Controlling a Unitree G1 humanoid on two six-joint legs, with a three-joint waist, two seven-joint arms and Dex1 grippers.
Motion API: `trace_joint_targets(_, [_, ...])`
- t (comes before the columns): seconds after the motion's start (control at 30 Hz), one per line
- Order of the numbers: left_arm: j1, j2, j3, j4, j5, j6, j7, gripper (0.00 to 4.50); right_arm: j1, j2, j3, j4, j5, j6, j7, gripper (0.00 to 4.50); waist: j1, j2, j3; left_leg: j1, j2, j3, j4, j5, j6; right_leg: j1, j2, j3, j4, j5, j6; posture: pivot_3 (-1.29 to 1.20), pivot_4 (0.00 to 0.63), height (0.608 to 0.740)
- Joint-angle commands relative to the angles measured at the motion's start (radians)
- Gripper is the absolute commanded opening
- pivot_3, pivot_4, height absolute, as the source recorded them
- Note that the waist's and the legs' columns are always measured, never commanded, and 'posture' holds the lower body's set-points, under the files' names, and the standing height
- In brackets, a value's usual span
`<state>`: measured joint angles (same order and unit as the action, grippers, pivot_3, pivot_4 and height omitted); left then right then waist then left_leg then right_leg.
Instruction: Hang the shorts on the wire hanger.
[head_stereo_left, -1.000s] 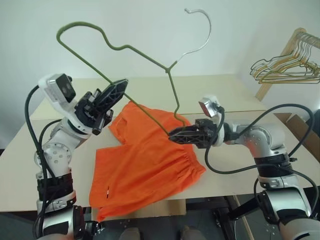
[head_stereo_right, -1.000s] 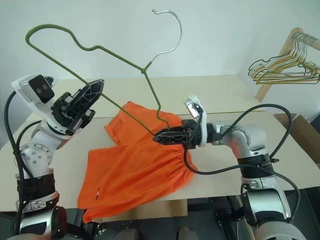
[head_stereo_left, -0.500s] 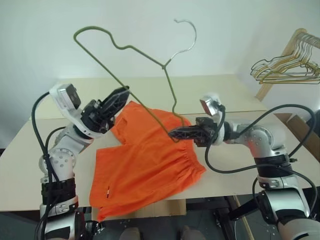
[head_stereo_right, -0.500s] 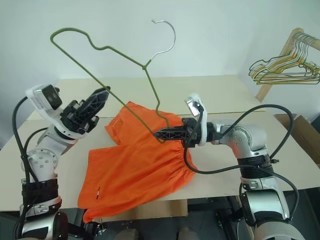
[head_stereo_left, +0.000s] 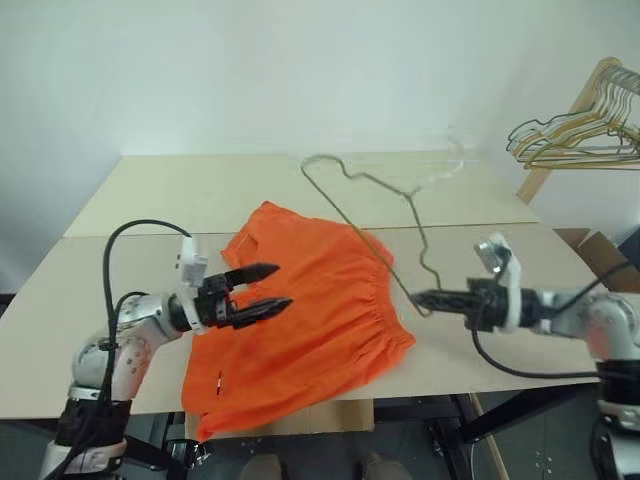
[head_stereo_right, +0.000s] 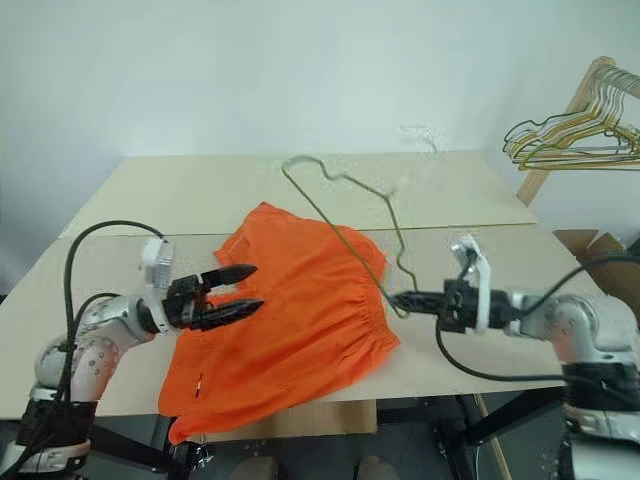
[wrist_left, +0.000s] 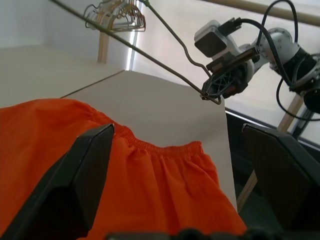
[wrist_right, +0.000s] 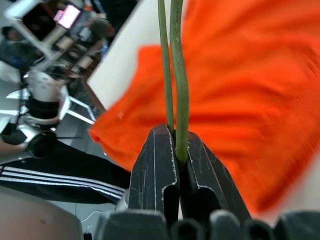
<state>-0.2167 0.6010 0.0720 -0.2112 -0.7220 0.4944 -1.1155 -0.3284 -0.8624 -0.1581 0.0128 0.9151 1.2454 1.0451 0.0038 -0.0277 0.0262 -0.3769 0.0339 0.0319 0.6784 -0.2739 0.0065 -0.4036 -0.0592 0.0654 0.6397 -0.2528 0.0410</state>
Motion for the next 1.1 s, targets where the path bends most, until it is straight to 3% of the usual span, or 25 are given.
trace_joint_targets(0.03, [0.003, 0.052, -0.061, -0.068, 0.118, -0.082, -0.026, 4.45, 0.034, -0.056, -0.062, 0.039, -0.036, 0.018, -0.043, 0.0, -0.009, 0.0, 0.0, 0.001, 0.0, 0.0, 0.0, 0.0, 0.0, 0.0, 0.0, 0.001, 0.0, 0.0, 0.0, -0.01, 0.0, 0.74])
trace_joint_targets(0.07, [0.002, 0.072, -0.088, -0.073, 0.175, -0.119, -0.029, 4.45, 0.06, -0.081, -0.042, 0.017, -0.089, -0.006, -0.084, 0.0, -0.017, 0.0, 0.0, 0.002, 0.0, 0.001, 0.0, 0.0, 0.0, 0.0, 0.001, 0.001, 0.001, 0.0, 0.0, -0.01, 0.0, 0.74])
trace_joint_targets(0.2, [-0.01, 0.108, -0.124, -0.084, 0.23, -0.15, -0.043, 4.45, 0.119, -0.176, 0.023, 0.053, -0.148, -0.054, 0.016, 0.0, -0.025, 0.001, 0.0, 0.004, 0.0, 0.002, -0.001, 0.0, 0.0, 0.002, 0.001, 0.002, 0.001, 0.0, 0.0, -0.01, 0.0, 0.74])
trace_joint_targets(0.3, [-0.016, 0.119, -0.133, -0.092, 0.251, -0.162, -0.049, 4.45, 0.066, -0.23, 0.087, 0.25, -0.145, 0.024, 0.159, 0.0, -0.032, 0.001, 0.0, 0.004, 0.001, 0.002, 0.0, 0.0, 0.0, 0.002, 0.001, 0.003, 0.001, 0.0, 0.001, -0.01, 0.0, 0.74])
trace_joint_targets(0.43, [-0.023, 0.121, -0.125, -0.097, 0.248, -0.165, -0.05, 4.45, 0.049, -0.274, 0.176, 0.37, -0.204, -0.028, 0.287, 0.0, -0.031, 0.001, 0.0, 0.005, 0.0, 0.003, 0.0, -0.001, 0.001, 0.002, 0.001, 0.003, 0.0, 0.0, 0.001, 0.0, 0.0, 0.74])
trace_joint_targets(0.67, [-0.016, 0.135, -0.12, -0.106, 0.251, -0.171, -0.053, 4.45, 0.01, -0.252, 0.269, 0.456, -0.278, -0.085, 0.416, 0.0, -0.032, 0.001, 0.0, 0.005, 0.001, 0.003, 0.0, -0.001, 0.002, 0.002, 0.001, 0.004, 0.001, -0.001, 0.001, 0.01, 0.0, 0.74])
trace_joint_targets(1.1, [-0.007, 0.125, -0.117, -0.117, 0.244, -0.16, -0.04, 4.45, 0.061, -0.216, 0.235, 0.415, -0.246, -0.064, 0.506, 0.0, -0.015, 0.001, 0.0, 0.005, 0.0, 0.003, 0.0, -0.001, 0.002, 0.003, 0.001, 0.004, 0.001, -0.001, 0.001, 0.02, 0.0, 0.74])
